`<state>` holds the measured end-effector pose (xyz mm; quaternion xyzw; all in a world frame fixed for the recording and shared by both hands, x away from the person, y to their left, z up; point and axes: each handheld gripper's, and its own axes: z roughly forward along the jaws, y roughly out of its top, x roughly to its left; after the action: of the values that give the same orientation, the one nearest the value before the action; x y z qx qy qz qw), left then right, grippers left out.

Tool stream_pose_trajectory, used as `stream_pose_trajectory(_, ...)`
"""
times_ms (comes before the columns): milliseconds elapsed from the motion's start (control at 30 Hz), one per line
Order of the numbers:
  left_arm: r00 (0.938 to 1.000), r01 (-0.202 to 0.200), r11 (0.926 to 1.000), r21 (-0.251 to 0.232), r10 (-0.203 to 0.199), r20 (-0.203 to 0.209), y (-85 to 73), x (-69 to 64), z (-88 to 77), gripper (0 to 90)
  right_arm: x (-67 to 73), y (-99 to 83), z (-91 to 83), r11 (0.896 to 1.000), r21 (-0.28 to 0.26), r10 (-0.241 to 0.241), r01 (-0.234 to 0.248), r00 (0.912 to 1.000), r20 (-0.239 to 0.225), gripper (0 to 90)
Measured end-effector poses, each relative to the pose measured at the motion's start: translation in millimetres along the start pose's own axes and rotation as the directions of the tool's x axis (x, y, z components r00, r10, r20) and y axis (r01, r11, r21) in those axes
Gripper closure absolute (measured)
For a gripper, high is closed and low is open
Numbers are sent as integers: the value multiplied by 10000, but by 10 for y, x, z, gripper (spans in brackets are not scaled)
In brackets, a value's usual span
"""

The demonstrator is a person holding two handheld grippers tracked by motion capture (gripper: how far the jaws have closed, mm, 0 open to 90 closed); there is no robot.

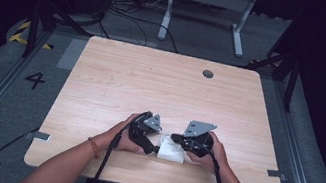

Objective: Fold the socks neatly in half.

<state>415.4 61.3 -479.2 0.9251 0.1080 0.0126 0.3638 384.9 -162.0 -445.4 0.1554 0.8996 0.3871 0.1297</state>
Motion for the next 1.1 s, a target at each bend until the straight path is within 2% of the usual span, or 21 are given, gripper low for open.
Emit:
stream_pose_trajectory(67,9998,217,9998,25,-217,38,-6,2,-48,242,-18,-36,45,10000,58,71,-71,10000,-8,889)
stream_pose_trajectory(133,9997,209,9995,-216,-207,90,-6,-8,-126,264,-32,-67,73,9997,124,194,-194,9998,-65,889)
stream_pose_trajectory(233,9986,209,9978,-630,-177,505,5,-53,-242,351,-47,-80,89,9995,122,305,-304,9995,-64,889)
stream_pose_trajectory(300,9956,21,9965,-831,58,940,16,-132,-304,410,-50,-84,103,9991,91,414,-413,9991,-112,889)
stream_pose_trajectory(467,9918,-604,9943,-874,696,1068,37,-406,-328,399,-49,-93,155,9978,311,579,-577,9983,-67,888)
stream_pose_trajectory(533,9892,-800,9914,-1038,918,1143,74,-513,-294,400,-51,-91,160,9971,389,652,-650,9979,-39,889)
stream_pose_trajectory(633,9856,-1211,9889,-862,1301,1084,134,-603,-181,397,-54,-89,159,9969,360,705,-704,9975,-22,889)
stream_pose_trajectory(700,9854,-1371,9896,-435,1407,954,168,-602,-62,400,-59,-85,150,9968,339,723,-721,9974,-44,888)
stream_pose_trajectory(800,9875,-1218,9925,-130,1225,993,153,-533,25,417,-77,-77,113,9970,160,758,-759,9971,63,881)
stream_pose_trajectory(867,9902,-992,9950,-107,997,976,127,-511,38,422,-96,-78,70,9967,-115,806,-805,9967,122,849)
stream_pose_trajectory(900,9891,-1083,9941,-70,1084,997,122,-486,33,422,-106,-78,40,9957,-233,901,-896,9957,226,802)
stream_pose_trajectory(1000,9915,-947,9954,-130,955,882,114,-468,36,426,-144,-72,-58,9946,-515,929,-900,9940,571,724)
stream_pose_trajectory(1100,9911,-1002,9949,-72,1004,879,114,-457,40,426,-139,-63,-137,9962,-665,589,-563,9976,374,720)
